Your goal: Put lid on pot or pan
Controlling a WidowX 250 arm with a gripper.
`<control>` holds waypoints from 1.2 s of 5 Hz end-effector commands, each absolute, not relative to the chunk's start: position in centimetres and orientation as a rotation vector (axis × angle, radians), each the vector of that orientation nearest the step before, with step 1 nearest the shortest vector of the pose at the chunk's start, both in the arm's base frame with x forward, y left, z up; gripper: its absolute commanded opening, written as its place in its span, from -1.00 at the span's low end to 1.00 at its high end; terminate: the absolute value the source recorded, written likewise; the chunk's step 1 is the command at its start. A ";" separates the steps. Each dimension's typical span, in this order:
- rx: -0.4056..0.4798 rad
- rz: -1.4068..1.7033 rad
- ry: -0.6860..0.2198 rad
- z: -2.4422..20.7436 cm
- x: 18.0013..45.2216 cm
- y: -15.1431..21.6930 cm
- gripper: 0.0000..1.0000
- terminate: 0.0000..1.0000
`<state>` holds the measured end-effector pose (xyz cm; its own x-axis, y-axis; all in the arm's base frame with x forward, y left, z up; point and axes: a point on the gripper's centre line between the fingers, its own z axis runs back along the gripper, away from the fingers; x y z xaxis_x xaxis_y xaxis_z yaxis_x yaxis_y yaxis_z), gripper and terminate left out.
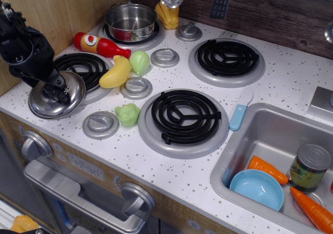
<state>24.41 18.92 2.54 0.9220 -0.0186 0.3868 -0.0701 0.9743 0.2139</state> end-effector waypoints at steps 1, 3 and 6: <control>0.256 0.010 -0.415 3.5 24.7 19.7 -1.00 -1.00; 0.297 -0.012 -0.435 5.2 25.5 19.2 -1.00 -1.00; 0.418 -0.518 -0.450 12.7 36.3 18.5 -1.00 -1.00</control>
